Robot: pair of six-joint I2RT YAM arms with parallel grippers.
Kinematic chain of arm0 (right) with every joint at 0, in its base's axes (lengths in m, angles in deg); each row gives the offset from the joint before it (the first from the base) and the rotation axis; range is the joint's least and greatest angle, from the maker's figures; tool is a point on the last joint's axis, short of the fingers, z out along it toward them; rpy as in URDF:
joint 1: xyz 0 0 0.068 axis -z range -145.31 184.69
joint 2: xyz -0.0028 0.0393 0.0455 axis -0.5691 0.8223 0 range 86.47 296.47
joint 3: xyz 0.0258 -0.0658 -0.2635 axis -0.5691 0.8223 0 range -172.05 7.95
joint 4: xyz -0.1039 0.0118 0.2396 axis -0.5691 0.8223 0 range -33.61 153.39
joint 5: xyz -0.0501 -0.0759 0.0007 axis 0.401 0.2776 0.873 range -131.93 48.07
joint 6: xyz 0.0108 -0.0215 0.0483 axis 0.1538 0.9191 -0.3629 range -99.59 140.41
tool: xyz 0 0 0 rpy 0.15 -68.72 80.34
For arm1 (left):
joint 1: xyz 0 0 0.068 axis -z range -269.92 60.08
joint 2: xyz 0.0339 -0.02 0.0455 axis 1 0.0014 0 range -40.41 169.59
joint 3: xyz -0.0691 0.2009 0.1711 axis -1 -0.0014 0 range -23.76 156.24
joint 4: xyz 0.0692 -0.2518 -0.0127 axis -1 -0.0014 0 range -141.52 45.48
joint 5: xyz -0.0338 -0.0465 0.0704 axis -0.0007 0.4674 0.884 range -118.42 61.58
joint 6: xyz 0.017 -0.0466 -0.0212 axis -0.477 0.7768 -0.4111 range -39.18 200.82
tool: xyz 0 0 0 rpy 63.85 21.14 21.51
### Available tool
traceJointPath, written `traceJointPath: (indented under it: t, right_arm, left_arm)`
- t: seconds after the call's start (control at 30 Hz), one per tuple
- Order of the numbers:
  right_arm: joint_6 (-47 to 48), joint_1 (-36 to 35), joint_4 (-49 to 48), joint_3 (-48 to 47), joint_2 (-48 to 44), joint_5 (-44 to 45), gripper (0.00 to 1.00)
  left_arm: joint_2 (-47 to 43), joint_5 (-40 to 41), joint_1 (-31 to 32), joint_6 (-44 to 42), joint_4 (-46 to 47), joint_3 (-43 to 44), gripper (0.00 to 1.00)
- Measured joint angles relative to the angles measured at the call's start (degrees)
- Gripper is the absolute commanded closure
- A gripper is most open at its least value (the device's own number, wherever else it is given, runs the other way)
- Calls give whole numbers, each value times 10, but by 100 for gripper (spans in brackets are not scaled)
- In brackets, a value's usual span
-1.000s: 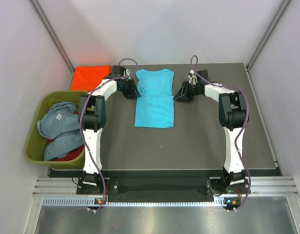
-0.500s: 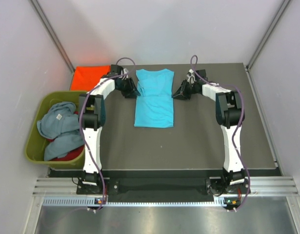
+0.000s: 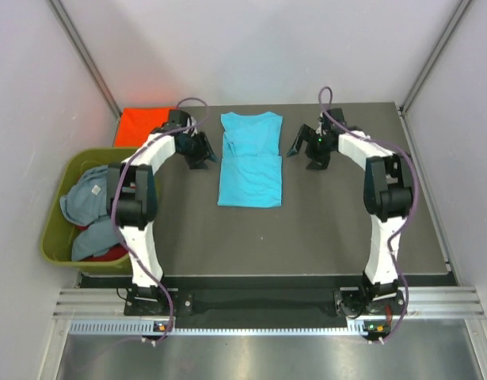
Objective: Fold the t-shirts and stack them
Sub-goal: Fold the tshirt
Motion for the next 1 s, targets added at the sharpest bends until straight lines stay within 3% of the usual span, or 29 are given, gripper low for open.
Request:
traceJointPath:
  t: [0.17, 0.3, 0.4, 0.5, 0.53, 0.63, 0.7, 0.73, 0.83, 1.0]
  right_arm:
    - [-9, -12, -3, 155, -155, 37, 0]
    - [-50, -25, -38, 291, -271, -15, 0]
    - [-77, -39, -75, 361, -299, -48, 1]
    - [-128, -72, -130, 448, -328, -48, 8]
    - [-147, -86, -145, 472, -341, -43, 16]
    - [-212, -142, -203, 543, -391, -8, 33]
    - [-256, -176, -251, 578, -422, 25, 41]
    - [-277, -193, -276, 591, -433, 46, 51]
    - [-333, -216, -333, 608, -441, 93, 61]
    - [-421, -227, -395, 628, -434, 166, 61]
  left_arm:
    - [-167, 10, 15, 31, 26, -162, 46]
    - [-300, 9, 44, 86, 71, -304, 50]
    - [-378, -2, 55, 142, 111, -410, 52]
    - [-433, -3, 57, 209, 157, -506, 50]
    - [-449, 0, 59, 231, 169, -534, 48]
    - [-476, 21, 77, 283, 190, -575, 40]
    - [-483, 41, 94, 309, 205, -583, 40]
    - [-484, 50, 101, 320, 213, -583, 40]
    - [-470, 73, 118, 351, 238, -583, 41]
    - [-419, 105, 122, 404, 266, -589, 42]
